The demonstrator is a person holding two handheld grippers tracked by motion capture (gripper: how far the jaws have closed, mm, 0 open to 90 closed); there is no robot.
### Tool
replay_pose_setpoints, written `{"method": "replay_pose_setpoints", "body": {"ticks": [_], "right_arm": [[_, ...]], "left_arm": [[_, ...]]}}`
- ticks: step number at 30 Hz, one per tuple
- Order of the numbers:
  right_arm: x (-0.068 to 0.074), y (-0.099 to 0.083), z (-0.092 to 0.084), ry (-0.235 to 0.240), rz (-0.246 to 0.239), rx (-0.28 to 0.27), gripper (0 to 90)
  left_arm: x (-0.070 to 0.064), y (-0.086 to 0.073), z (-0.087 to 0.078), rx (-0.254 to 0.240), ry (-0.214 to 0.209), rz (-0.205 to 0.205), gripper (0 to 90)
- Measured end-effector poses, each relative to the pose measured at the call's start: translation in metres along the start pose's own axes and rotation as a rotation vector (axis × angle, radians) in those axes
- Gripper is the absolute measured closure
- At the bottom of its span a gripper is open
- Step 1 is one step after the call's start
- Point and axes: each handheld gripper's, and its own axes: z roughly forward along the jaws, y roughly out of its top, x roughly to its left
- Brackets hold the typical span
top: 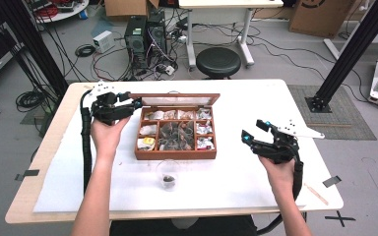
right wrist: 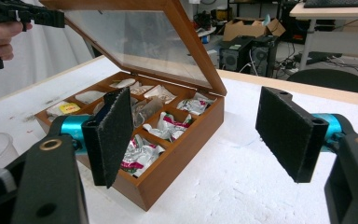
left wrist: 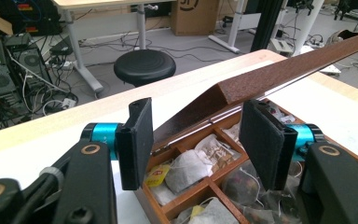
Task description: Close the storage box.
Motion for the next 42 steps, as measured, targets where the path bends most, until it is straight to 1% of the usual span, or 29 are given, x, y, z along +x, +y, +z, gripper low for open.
{"method": "replay_pose_setpoints", "body": {"ticks": [9, 16, 19, 21, 27, 34, 42], "right_arm": [[0.001, 0.001, 0.001, 0.004, 0.0, -0.002, 28.0], [0.001, 0.001, 0.002, 0.0, -0.004, -0.007, 28.0], [0.001, 0.001, 0.002, -0.004, -0.003, -0.007, 28.0], [0.001, 0.001, 0.002, -0.005, -0.001, -0.007, 28.0], [0.0, 0.001, 0.002, -0.01, -0.001, -0.01, 28.0], [0.0, 0.001, 0.002, -0.012, -0.001, -0.01, 28.0], [0.0, -0.001, 0.003, -0.019, 0.001, -0.009, 28.0]], "left_arm": [[-0.003, -0.005, -0.008, 0.025, 0.014, -0.027, 41.9], [-0.006, -0.011, -0.013, 0.04, 0.01, -0.043, 41.5], [-0.007, -0.014, -0.015, 0.048, 0.008, -0.044, 41.5], [-0.008, -0.017, -0.016, 0.05, 0.005, -0.054, 41.5], [-0.01, -0.023, -0.018, 0.052, -0.002, -0.056, 41.5], [-0.011, -0.029, -0.02, 0.063, -0.009, -0.05, 41.5], [-0.014, -0.04, -0.023, 0.071, -0.021, -0.052, 41.6]]}}
